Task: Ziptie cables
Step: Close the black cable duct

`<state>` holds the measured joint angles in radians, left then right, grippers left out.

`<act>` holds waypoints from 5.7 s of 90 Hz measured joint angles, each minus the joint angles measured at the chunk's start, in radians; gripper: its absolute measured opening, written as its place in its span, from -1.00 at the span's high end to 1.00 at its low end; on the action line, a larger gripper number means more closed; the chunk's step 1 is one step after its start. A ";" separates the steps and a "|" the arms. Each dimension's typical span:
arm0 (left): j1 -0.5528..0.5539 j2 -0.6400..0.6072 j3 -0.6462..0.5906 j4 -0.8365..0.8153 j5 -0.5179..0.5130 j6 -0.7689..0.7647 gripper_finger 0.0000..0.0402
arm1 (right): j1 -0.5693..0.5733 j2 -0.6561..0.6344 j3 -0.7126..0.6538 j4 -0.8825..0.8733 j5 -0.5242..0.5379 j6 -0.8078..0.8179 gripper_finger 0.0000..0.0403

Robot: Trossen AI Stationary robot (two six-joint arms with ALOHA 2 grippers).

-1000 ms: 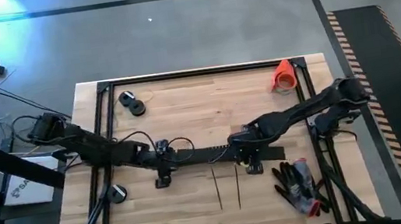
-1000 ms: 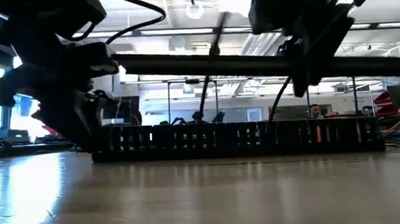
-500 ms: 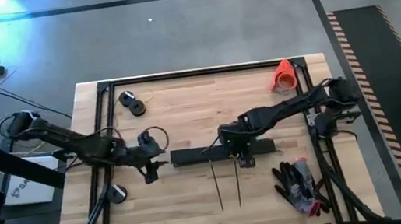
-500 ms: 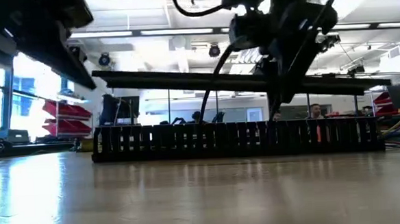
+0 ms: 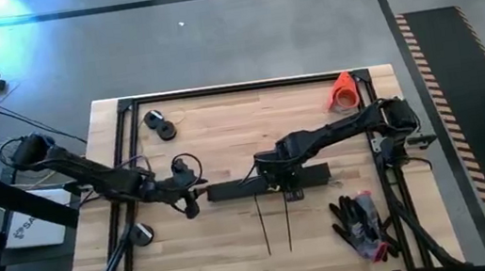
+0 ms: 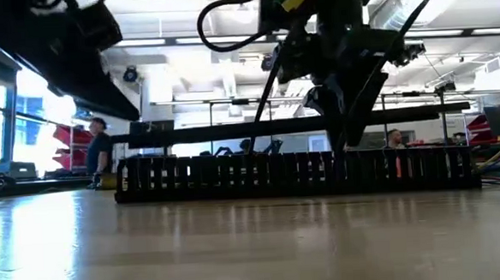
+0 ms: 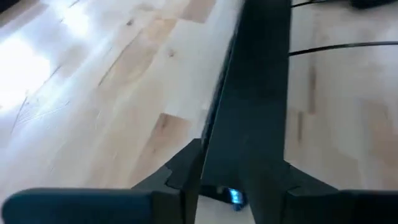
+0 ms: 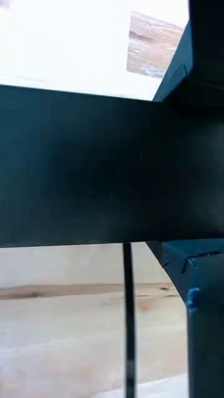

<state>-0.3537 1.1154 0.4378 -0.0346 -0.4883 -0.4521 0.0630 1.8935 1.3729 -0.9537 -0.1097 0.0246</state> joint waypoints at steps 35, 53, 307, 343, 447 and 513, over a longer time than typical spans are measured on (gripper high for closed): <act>0.027 0.119 -0.001 0.042 0.035 0.009 0.67 | -0.009 0.035 -0.001 0.025 -0.015 0.003 0.01; 0.027 0.219 0.002 0.106 0.027 -0.008 0.67 | -0.009 0.038 -0.001 0.007 -0.015 0.005 0.01; 0.026 0.391 0.030 0.319 0.182 -0.002 0.83 | -0.038 -0.166 -0.327 0.764 0.017 0.049 0.97; 0.026 0.390 0.030 0.317 0.185 -0.044 0.83 | -0.031 -0.168 -0.321 0.643 0.069 -0.065 0.97; 0.026 0.390 0.031 0.330 0.266 -0.053 1.00 | -0.081 -0.337 -0.564 0.859 0.147 0.054 1.00; 0.025 0.247 0.025 0.260 0.309 -0.088 1.00 | -0.093 -0.316 -0.657 0.977 0.108 0.151 1.00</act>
<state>-0.3282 1.3628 0.4625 0.2252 -0.1789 -0.5400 -0.0298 1.5772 0.7162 0.0229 -0.0014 0.1751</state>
